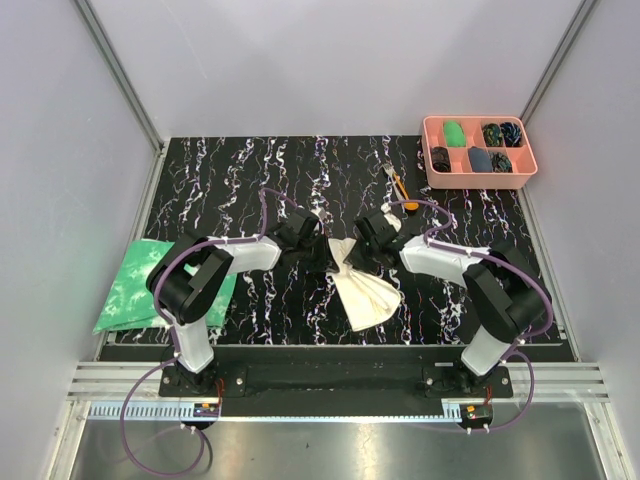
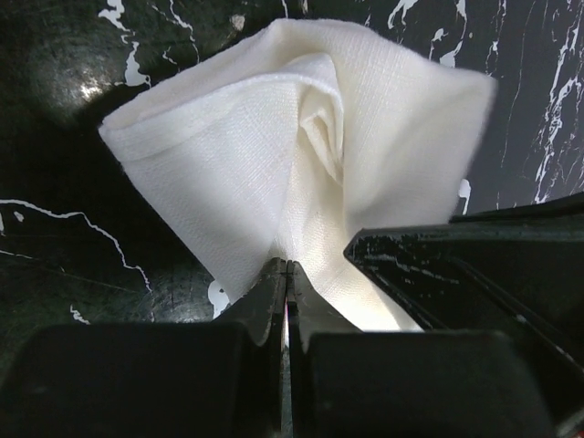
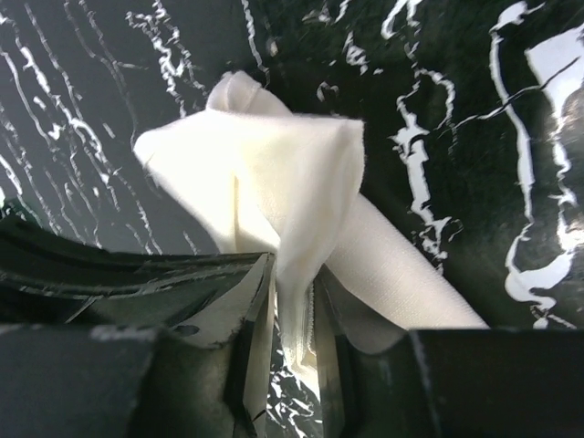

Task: Fold the napkin into a case and place the utensils inside
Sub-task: Fold the 2/3-rectangle-folded napkin at the center of the board.

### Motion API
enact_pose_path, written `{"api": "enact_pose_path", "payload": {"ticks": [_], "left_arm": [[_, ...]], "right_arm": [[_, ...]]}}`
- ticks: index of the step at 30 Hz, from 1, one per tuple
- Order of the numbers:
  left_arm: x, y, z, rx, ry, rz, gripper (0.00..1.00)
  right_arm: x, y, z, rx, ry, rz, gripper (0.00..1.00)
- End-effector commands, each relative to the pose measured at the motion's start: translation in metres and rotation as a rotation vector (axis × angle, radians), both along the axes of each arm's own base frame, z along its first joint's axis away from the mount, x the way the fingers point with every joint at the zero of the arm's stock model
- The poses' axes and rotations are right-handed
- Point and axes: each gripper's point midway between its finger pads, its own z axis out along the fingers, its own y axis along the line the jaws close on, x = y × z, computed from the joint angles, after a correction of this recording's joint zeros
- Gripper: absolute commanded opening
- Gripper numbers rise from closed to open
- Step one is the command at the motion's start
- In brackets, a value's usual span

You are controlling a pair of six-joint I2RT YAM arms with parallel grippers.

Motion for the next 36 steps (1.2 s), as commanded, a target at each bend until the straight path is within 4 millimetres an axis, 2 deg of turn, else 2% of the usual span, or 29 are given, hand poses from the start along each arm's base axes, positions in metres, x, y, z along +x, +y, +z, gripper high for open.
{"api": "enact_pose_path", "payload": {"ticks": [1,2,7,15,18,19,25,29,33,36], "left_arm": [[0.004,-0.008,0.023,-0.042,-0.061,-0.034,0.0],[0.004,-0.008,0.023,-0.042,-0.06,-0.032,0.0],[0.002,-0.006,0.02,-0.04,-0.056,-0.031,0.0],[0.001,-0.001,0.026,-0.037,-0.071,-0.016,0.0],[-0.001,0.001,0.035,-0.047,-0.079,-0.01,0.0],[-0.001,0.002,0.037,-0.05,-0.081,-0.004,0.0],[0.001,0.005,0.046,-0.082,-0.075,0.0,0.0],[0.013,-0.002,0.048,-0.125,-0.058,-0.004,0.0],[0.028,-0.009,0.052,-0.156,-0.053,0.002,0.0],[0.037,-0.017,0.056,-0.169,-0.05,-0.006,0.0]], "right_arm": [[0.001,0.014,0.03,0.064,-0.072,0.016,0.33],[0.004,0.015,0.034,0.044,-0.095,0.036,0.36],[0.003,0.01,0.023,-0.092,-0.081,0.114,0.39],[-0.001,0.017,0.024,-0.084,-0.093,0.143,0.38],[-0.001,0.016,0.019,-0.109,-0.094,0.171,0.4],[-0.001,0.016,0.019,-0.114,-0.099,0.177,0.46],[0.007,0.007,0.034,-0.185,-0.198,0.244,0.5],[0.011,0.01,0.036,-0.203,-0.22,0.291,0.48],[0.01,0.012,0.031,-0.199,-0.206,0.296,0.34],[0.01,0.009,0.03,-0.205,-0.204,0.288,0.31]]}}
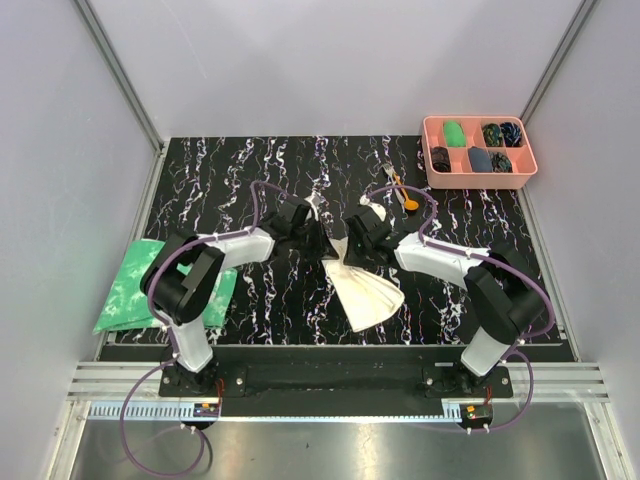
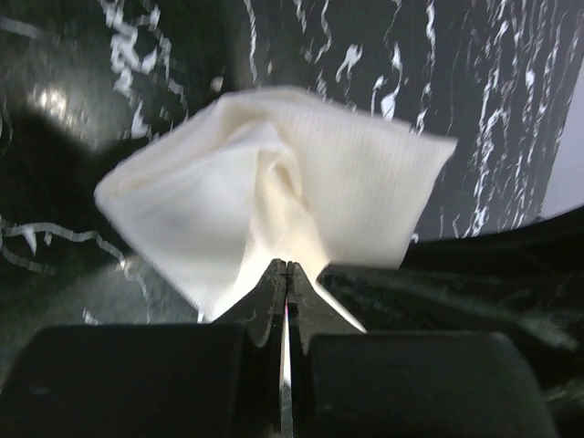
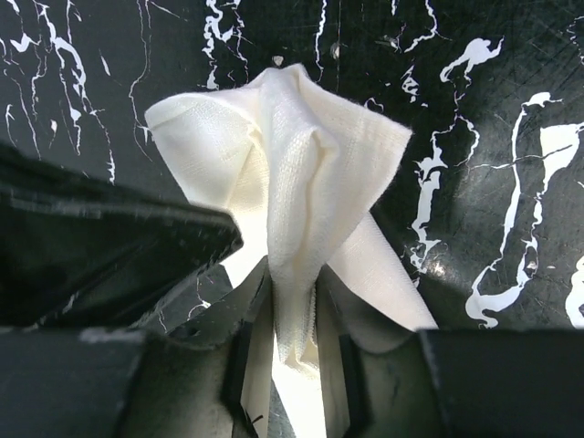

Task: Fold the napkin into a case and place the utensils inside
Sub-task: Fold the 2/3-rectangle-folded napkin at the center of the board.

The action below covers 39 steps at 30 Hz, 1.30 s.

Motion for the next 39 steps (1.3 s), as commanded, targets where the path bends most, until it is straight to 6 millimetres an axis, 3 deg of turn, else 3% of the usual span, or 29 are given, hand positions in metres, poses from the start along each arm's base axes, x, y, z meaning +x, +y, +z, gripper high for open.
{"api": "enact_pose_path", "payload": {"ticks": [1,5,6,7,9,15,19,23,26,32,39], "left_arm": [[0.023,-0.025,0.03,-0.097,-0.053,-0.035,0.0],[0.029,-0.029,0.019,-0.082,-0.024,-0.032,0.0],[0.03,-0.03,0.017,-0.079,-0.019,-0.031,0.0],[0.034,-0.032,0.012,-0.074,-0.008,-0.032,0.0],[0.036,-0.035,0.008,-0.071,-0.003,-0.035,0.0],[0.04,-0.034,0.005,-0.06,-0.008,-0.026,0.0],[0.036,-0.026,0.028,-0.071,-0.073,-0.014,0.01],[0.029,-0.02,0.037,-0.077,-0.089,-0.011,0.08],[0.024,-0.017,0.033,-0.07,-0.07,-0.003,0.1],[0.026,-0.02,0.011,-0.049,-0.013,-0.005,0.01],[0.027,-0.021,0.003,-0.032,0.002,-0.007,0.0]], "right_arm": [[0.012,0.006,0.018,0.005,-0.07,0.005,0.31],[0.013,0.005,0.02,-0.009,-0.081,0.02,0.27],[0.012,0.005,0.019,-0.014,-0.078,0.024,0.24],[0.012,0.005,0.017,-0.018,-0.074,0.028,0.15],[0.012,0.005,0.015,-0.025,-0.065,0.035,0.11],[0.015,-0.004,0.015,-0.089,-0.078,0.035,0.11],[0.016,-0.008,0.015,-0.115,-0.088,0.039,0.09],[0.017,-0.008,0.014,-0.124,-0.088,0.044,0.06],[0.018,-0.009,0.017,-0.131,-0.099,0.043,0.04],[0.022,-0.014,0.023,-0.167,-0.119,0.046,0.01],[0.024,-0.018,0.026,-0.195,-0.129,0.051,0.0]]}}
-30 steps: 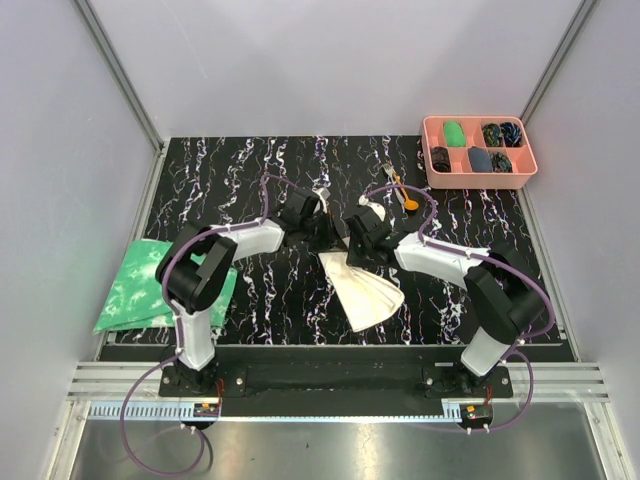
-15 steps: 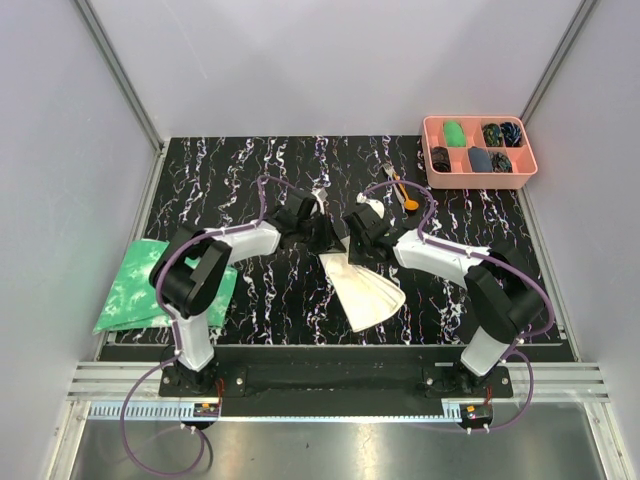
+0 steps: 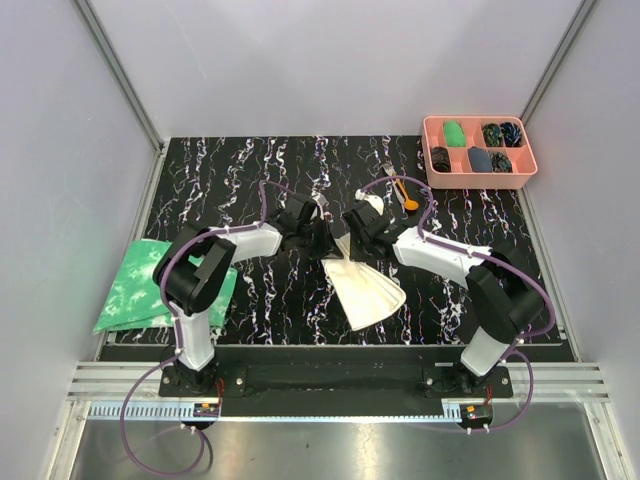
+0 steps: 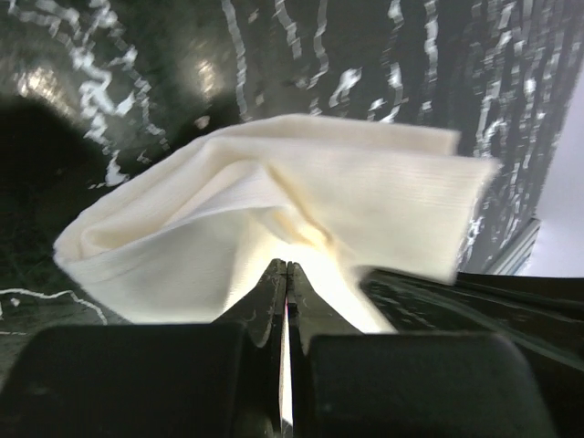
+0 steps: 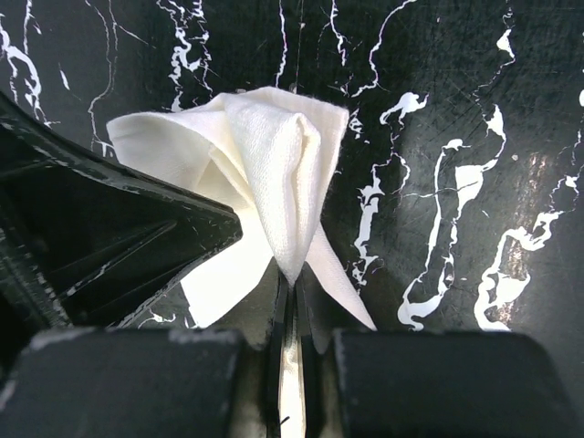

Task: Fold the napkin into a case and place the utensils inside
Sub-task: Fold the 2/3-rectangle-folded napkin at the center of the board.

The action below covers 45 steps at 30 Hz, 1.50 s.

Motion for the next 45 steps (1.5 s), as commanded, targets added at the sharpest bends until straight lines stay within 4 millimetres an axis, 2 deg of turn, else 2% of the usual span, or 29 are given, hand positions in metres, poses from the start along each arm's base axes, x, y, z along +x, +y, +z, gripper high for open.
{"api": "enact_pose_path", "payload": {"ticks": [1,7,15,19,20,25,30,35,38,40,41,43,45], "left_arm": [[0.012,-0.005,0.011,-0.014,-0.039,0.005,0.0],[0.021,-0.009,0.011,-0.008,-0.043,0.009,0.0],[0.037,-0.019,-0.008,0.004,-0.023,0.028,0.0],[0.042,-0.02,-0.019,0.012,-0.011,0.039,0.0],[0.042,-0.02,-0.021,0.015,-0.012,0.038,0.0],[0.044,-0.023,-0.019,0.007,-0.018,0.031,0.0],[0.035,-0.021,-0.019,-0.007,-0.011,0.023,0.0],[0.031,-0.017,0.003,-0.057,-0.026,0.028,0.0],[0.031,-0.008,0.022,-0.08,-0.045,0.046,0.07],[0.032,0.004,0.038,-0.088,-0.064,0.066,0.14],[0.032,0.009,0.041,-0.081,-0.072,0.069,0.15],[0.031,0.026,0.052,-0.07,-0.103,0.109,0.19],[0.023,0.046,0.059,-0.039,-0.147,0.159,0.31]], "right_arm": [[0.012,0.002,0.017,-0.029,-0.064,0.002,0.0],[0.011,0.004,0.014,-0.023,-0.052,0.007,0.0],[0.008,0.012,0.017,0.018,-0.034,0.013,0.02],[0.004,0.024,0.012,0.082,0.016,-0.003,0.03],[0.002,0.026,0.006,0.087,0.037,-0.002,0.04],[-0.002,0.047,-0.012,0.195,0.117,-0.036,0.08],[0.005,0.057,-0.009,0.255,0.12,-0.093,0.1],[0.004,0.057,-0.022,0.26,0.138,-0.123,0.14],[0.002,0.051,-0.027,0.254,0.135,-0.138,0.19],[0.001,0.046,-0.028,0.242,0.127,-0.142,0.2],[0.001,0.046,-0.026,0.247,0.123,-0.143,0.24],[0.001,0.044,-0.026,0.246,0.125,-0.14,0.25],[0.001,0.043,-0.026,0.259,0.133,-0.15,0.29]]}}
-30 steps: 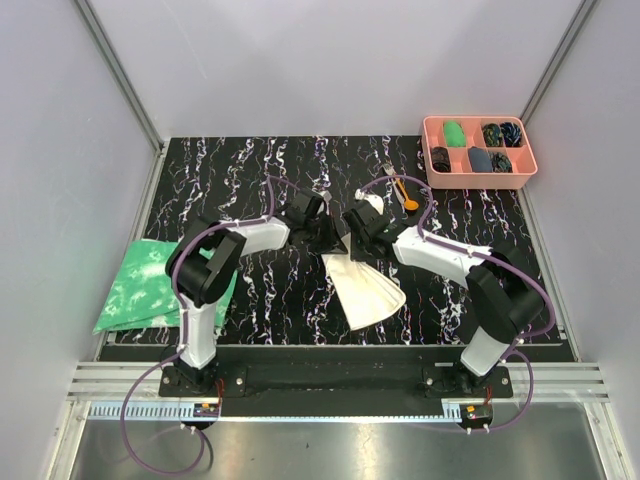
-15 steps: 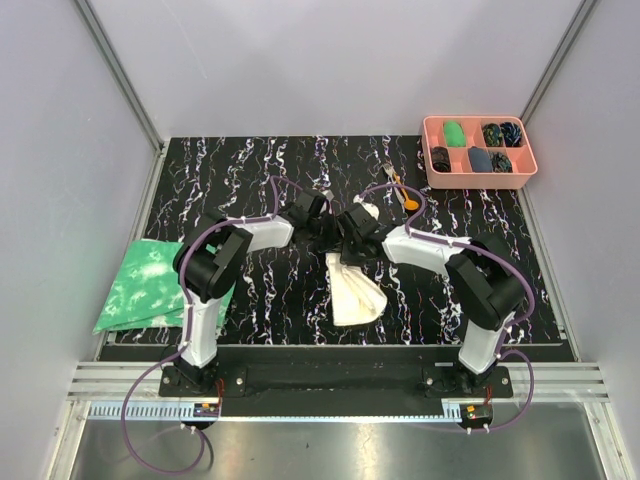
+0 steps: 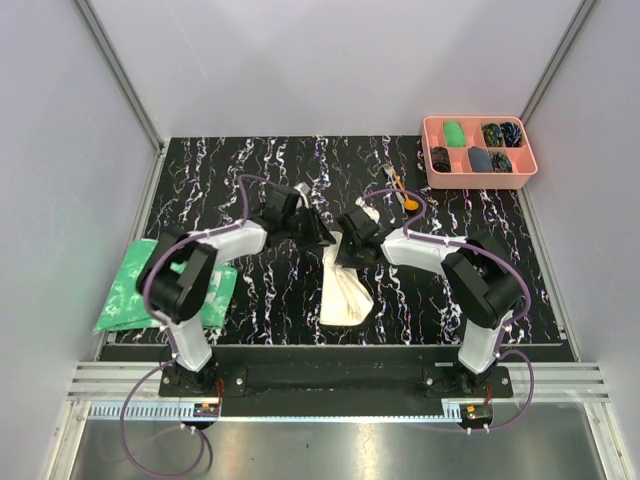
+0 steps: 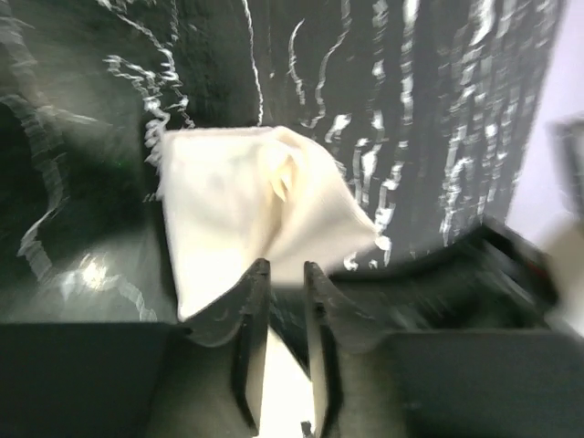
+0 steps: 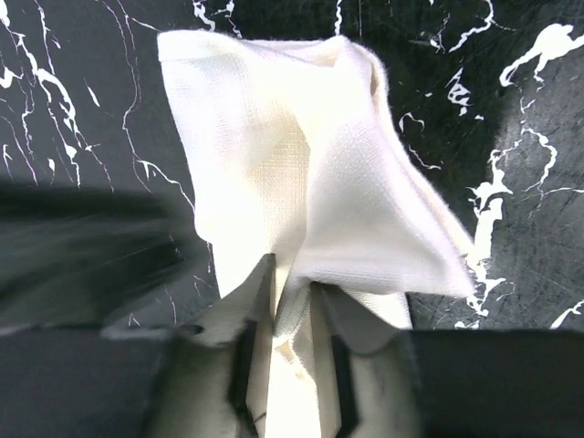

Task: Fold the napkin into a case and place the utensils inside
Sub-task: Fold the 2/3-rectangle-folded napkin at the center of the board.

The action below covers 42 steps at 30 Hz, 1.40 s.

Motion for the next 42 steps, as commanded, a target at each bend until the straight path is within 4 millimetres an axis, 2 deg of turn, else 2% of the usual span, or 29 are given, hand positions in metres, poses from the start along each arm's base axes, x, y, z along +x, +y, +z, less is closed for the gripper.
{"api": "enact_pose_path", "payload": {"ticks": [1,2,3,4,5,6,9,11,12,16,18,22,24,31,32,37,42], "left_arm": [[-0.002,0.034,0.043,0.016,-0.151,0.094,0.37],[-0.016,0.047,0.029,0.048,-0.136,0.109,0.49],[-0.017,0.052,0.047,0.026,-0.198,0.134,0.55],[-0.023,0.056,0.046,0.02,-0.205,0.143,0.59],[-0.036,0.062,0.035,0.027,-0.185,0.145,0.65],[-0.041,0.061,0.046,-0.002,-0.215,0.139,0.66],[-0.065,0.054,0.041,0.009,-0.236,0.107,0.7],[-0.07,0.048,0.037,0.041,-0.259,0.089,0.83],[-0.077,0.04,0.034,0.046,-0.256,0.058,0.85],[-0.079,0.029,0.02,0.097,-0.269,0.033,0.96],[-0.08,0.026,0.013,0.122,-0.252,0.028,0.98],[-0.072,0.017,0.015,0.142,-0.26,0.044,0.98],[-0.072,0.016,0.005,0.182,-0.246,0.043,0.97],[-0.07,-0.009,0.009,0.125,-0.303,0.009,0.99],[-0.072,-0.008,-0.002,0.158,-0.27,-0.004,0.99],[-0.069,-0.016,-0.017,0.166,-0.252,-0.03,0.99],[-0.065,-0.019,-0.009,0.129,-0.307,-0.018,0.99]], "right_arm": [[0.004,0.003,0.01,0.048,-0.015,-0.024,0.29],[0.004,0.003,0.01,0.055,-0.008,-0.032,0.29],[0.004,0.005,0.012,0.069,0.001,-0.048,0.29],[0.002,0.006,0.011,0.073,0.02,-0.059,0.29],[0.001,0.007,0.011,0.086,0.046,-0.087,0.29],[0.003,0.008,0.014,0.087,0.054,-0.112,0.29],[0.002,0.011,0.018,0.099,0.092,-0.155,0.27],[0.003,0.01,0.017,0.109,0.108,-0.214,0.27],[0.003,0.01,0.016,0.111,0.117,-0.224,0.27],[0.002,0.016,0.014,0.133,0.153,-0.235,0.26],[0.001,0.016,0.014,0.137,0.156,-0.249,0.26],[0.001,0.014,0.015,0.14,0.155,-0.27,0.26],[0.002,0.013,0.016,0.141,0.153,-0.281,0.26],[0.004,0.012,0.015,0.13,0.146,-0.283,0.26],[0.005,0.012,0.016,0.131,0.144,-0.276,0.26],[0.002,0.018,0.018,0.144,0.16,-0.257,0.26],[0.005,0.012,0.02,0.128,0.138,-0.271,0.26]]}}
